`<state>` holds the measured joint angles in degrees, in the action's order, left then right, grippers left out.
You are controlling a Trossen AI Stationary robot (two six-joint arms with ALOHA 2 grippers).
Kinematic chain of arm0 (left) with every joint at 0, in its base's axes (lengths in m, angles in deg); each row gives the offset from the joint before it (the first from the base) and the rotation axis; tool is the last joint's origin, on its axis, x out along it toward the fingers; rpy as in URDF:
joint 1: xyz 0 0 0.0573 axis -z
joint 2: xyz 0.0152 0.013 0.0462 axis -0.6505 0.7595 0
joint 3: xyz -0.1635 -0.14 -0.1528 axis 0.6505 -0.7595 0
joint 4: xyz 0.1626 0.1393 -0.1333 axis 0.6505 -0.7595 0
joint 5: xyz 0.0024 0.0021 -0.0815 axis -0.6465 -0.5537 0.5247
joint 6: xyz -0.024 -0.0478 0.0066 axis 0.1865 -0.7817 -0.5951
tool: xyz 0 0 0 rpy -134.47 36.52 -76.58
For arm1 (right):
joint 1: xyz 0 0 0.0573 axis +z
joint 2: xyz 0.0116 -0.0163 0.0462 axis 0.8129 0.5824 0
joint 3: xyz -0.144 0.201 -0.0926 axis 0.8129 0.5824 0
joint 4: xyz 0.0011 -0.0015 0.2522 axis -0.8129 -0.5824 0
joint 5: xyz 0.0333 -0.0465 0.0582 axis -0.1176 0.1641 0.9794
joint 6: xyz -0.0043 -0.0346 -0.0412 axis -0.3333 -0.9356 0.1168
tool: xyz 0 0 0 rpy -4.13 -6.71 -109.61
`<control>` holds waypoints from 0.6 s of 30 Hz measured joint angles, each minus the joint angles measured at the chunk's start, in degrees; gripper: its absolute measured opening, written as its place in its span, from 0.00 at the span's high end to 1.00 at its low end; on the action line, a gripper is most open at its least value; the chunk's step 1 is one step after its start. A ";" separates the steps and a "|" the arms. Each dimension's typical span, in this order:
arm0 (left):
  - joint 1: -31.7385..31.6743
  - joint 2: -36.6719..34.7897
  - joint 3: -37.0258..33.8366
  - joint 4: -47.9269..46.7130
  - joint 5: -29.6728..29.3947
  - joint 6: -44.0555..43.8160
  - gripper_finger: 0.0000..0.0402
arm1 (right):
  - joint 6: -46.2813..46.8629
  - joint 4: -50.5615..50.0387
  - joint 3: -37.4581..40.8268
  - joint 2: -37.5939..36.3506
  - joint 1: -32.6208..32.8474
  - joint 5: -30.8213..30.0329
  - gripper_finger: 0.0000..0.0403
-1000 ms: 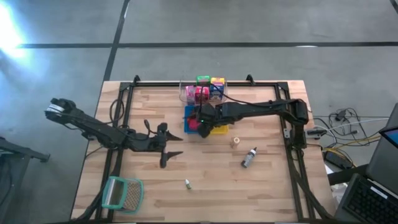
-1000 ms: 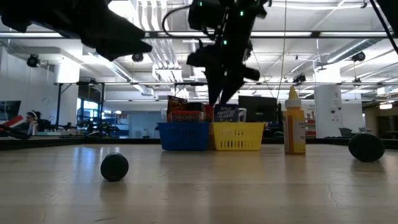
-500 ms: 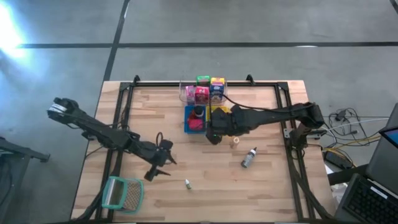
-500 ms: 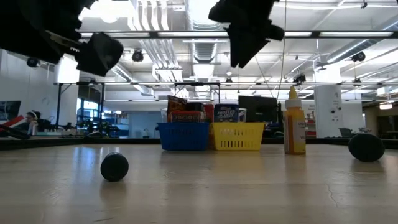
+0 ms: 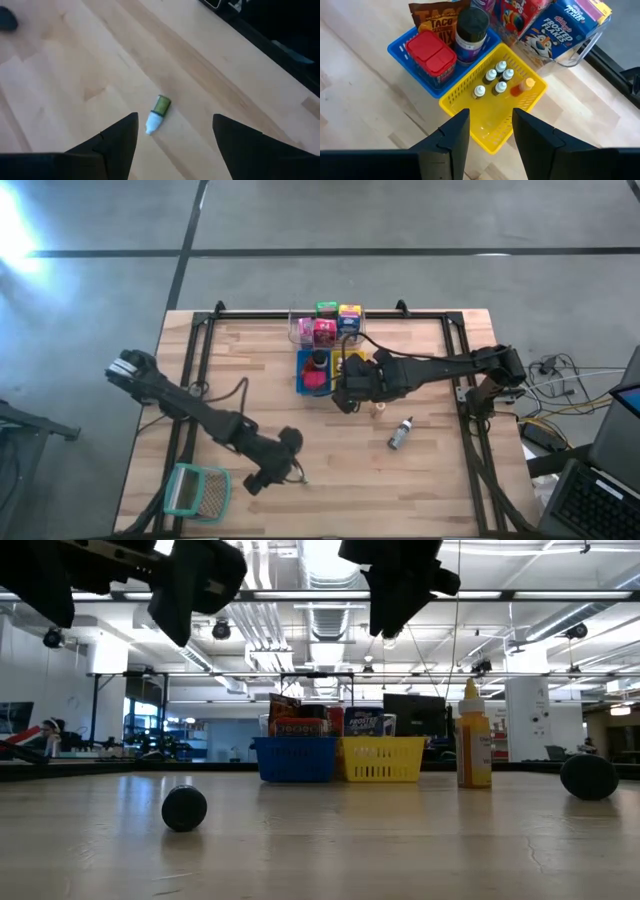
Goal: Pick & Place Kitchen Items
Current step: Put the small green food coloring bottle into the yellow bin
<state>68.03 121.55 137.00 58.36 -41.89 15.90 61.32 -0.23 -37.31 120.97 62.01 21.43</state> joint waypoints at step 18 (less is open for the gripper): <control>1.96 9.04 15.47 -18.00 -4.35 8.05 0.35 | -0.86 -0.13 0.13 0.01 1.30 0.04 0.74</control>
<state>69.99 130.59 152.47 40.35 -46.24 23.95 60.46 -0.36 -37.18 120.98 63.30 21.47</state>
